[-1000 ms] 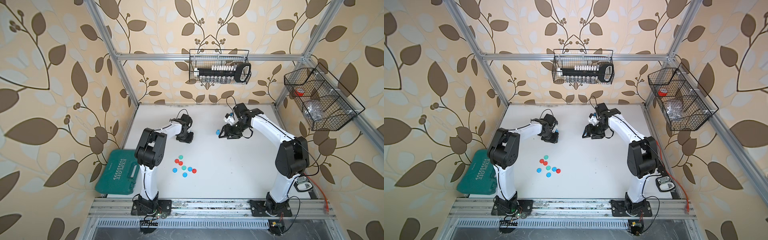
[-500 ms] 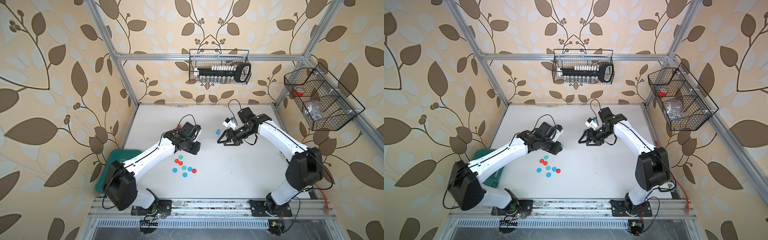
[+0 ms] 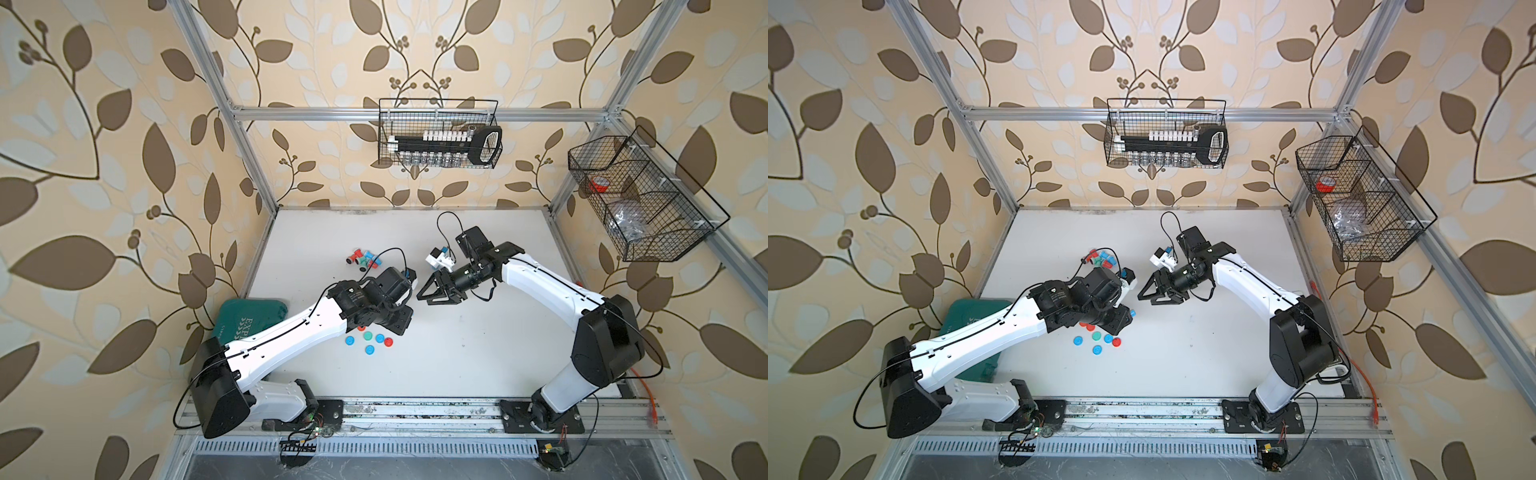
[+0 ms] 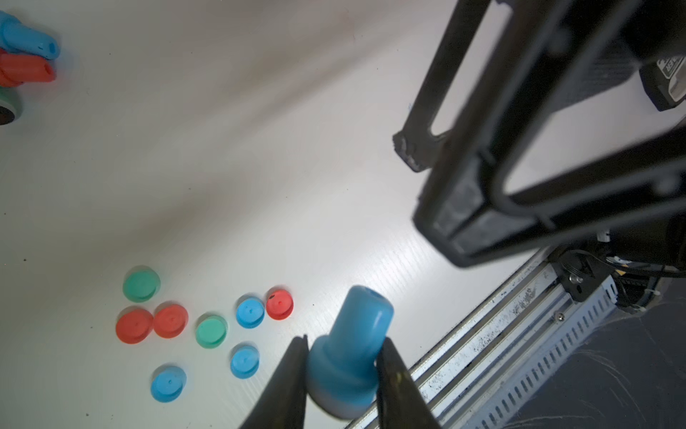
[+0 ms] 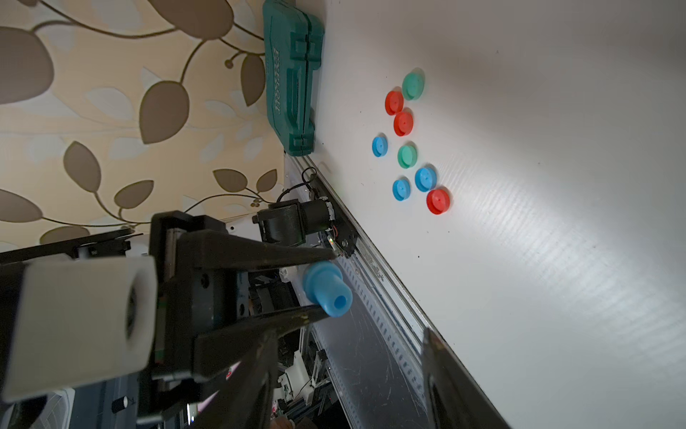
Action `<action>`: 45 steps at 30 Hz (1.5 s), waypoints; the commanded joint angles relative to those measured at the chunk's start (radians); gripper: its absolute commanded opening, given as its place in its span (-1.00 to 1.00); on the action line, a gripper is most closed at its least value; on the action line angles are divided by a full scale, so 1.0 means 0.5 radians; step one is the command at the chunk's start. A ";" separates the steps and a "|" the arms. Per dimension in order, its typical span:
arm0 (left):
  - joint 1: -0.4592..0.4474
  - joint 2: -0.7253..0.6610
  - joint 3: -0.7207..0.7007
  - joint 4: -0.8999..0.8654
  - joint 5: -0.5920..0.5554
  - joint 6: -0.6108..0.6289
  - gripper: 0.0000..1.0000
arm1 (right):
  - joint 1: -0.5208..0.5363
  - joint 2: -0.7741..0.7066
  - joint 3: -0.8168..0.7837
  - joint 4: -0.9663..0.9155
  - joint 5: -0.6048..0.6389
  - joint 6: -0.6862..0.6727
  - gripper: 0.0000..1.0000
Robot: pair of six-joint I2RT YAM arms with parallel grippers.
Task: Close the stamp cap
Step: Pick up the stamp from the center of the board.
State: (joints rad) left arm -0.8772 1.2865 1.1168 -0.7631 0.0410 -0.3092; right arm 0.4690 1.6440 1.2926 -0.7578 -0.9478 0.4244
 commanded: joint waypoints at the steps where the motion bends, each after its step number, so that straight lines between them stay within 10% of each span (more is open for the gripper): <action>1: -0.033 -0.088 0.034 -0.038 -0.102 -0.079 -0.36 | 0.020 0.041 -0.007 0.068 -0.114 0.029 0.14; 45: -0.142 -0.146 0.006 0.046 -0.220 -0.188 -0.35 | 0.270 0.076 -0.237 0.531 -0.411 0.287 -0.48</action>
State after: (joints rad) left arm -0.9375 1.2476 1.1168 -0.7574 -0.0372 -0.3862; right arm 0.5926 1.6772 1.1984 -0.4953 -1.1137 0.5724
